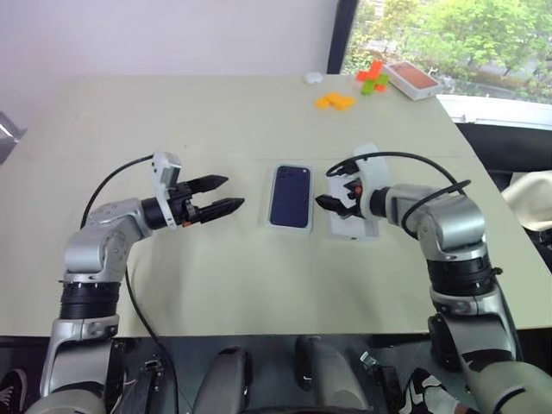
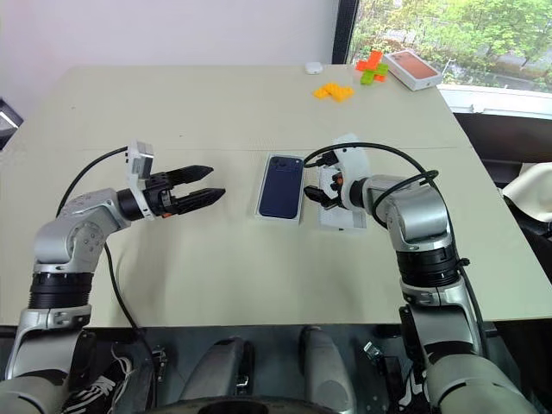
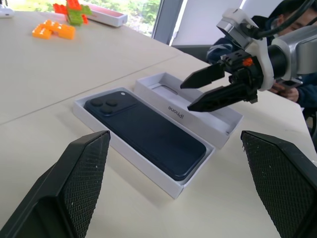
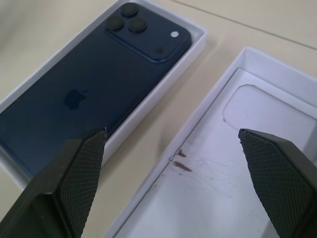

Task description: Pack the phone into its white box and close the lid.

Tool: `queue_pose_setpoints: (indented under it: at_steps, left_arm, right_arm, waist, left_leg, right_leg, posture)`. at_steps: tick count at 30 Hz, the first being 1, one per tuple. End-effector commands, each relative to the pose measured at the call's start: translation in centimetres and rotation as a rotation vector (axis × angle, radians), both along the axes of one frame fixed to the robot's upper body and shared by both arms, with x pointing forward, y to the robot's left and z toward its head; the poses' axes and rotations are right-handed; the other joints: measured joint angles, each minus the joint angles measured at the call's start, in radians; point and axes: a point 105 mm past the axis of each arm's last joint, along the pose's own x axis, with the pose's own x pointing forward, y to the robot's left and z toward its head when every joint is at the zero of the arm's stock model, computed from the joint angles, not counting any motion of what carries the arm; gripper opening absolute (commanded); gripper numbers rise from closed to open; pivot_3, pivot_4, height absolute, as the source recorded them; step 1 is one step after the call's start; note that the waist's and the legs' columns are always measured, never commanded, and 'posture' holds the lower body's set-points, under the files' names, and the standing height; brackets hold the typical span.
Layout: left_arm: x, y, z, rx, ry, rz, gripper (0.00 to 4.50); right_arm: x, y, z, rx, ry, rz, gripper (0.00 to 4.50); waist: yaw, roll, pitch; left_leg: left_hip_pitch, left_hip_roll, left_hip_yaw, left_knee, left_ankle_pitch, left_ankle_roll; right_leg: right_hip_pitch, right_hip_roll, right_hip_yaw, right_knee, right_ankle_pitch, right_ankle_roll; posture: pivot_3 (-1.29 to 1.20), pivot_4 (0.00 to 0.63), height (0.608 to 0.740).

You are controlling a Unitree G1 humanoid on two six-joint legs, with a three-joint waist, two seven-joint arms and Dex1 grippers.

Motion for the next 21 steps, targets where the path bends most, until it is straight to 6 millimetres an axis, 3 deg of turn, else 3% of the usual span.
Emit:
queue_pose_setpoints:
  at_steps: [1, 9, 12, 18, 21]
  left_arm:
    - [-0.5, -0.5, 0.9, -0.003, -0.042, -0.015, 4.46]
    - [-0.2, -0.9, 0.8, 0.008, -0.057, -0.009, 4.46]
    - [-0.1, -0.9, 0.7, 0.011, -0.056, 0.000, 4.50]
    - [-0.2, -1.1, 0.5, 0.013, -0.054, -0.003, 4.50]
    - [-0.1, -1.3, 0.6, 0.013, -0.055, -0.002, 4.50]
  right_arm:
    - [-0.3, 0.0, 0.3, 0.001, -0.018, -0.023, 4.50]
    - [-0.7, 0.3, -1.8, -0.072, 0.006, -0.044, 4.50]
    - [-0.7, -0.2, -2.4, -0.090, 0.012, -0.069, 3.22]
    - [-0.6, -0.7, -2.2, -0.099, 0.006, -0.076, 0.16]
    - [-0.8, -1.7, -2.0, -0.131, -0.002, -0.083, 0.07]
  waist:
    - [0.000, 0.000, 0.000]
    - [-0.002, 0.000, 0.000]
    - [-0.003, 0.000, 0.000]
    - [-0.003, 0.000, 0.000]
    - [-0.002, 0.000, 0.000]
  left_leg:
    - [0.000, 0.000, 0.000, 0.000, 0.000, 0.000]
    - [0.000, 0.000, 0.000, 0.000, 0.000, 0.000]
    - [0.000, 0.000, 0.000, 0.000, 0.000, 0.000]
    - [0.000, 0.000, 0.000, 0.000, 0.000, 0.000]
    - [0.000, 0.000, 0.000, 0.000, 0.000, 0.000]
  right_leg:
    - [0.000, 0.000, 0.000, 0.000, 0.000, 0.000]
    - [0.000, 0.001, 0.000, 0.000, 0.000, 0.000]
    - [0.000, 0.001, 0.000, 0.000, 0.000, 0.000]
    - [0.000, 0.001, 0.000, 0.000, 0.000, 0.000]
    - [0.000, 0.001, 0.000, 0.000, 0.000, 0.000]
  posture:
    - [0.00, 0.150, 0.740]
    - [0.00, 0.150, 0.740]
    - [0.00, 0.150, 0.740]
    - [0.00, 0.150, 0.740]
    - [0.00, 0.150, 0.740]
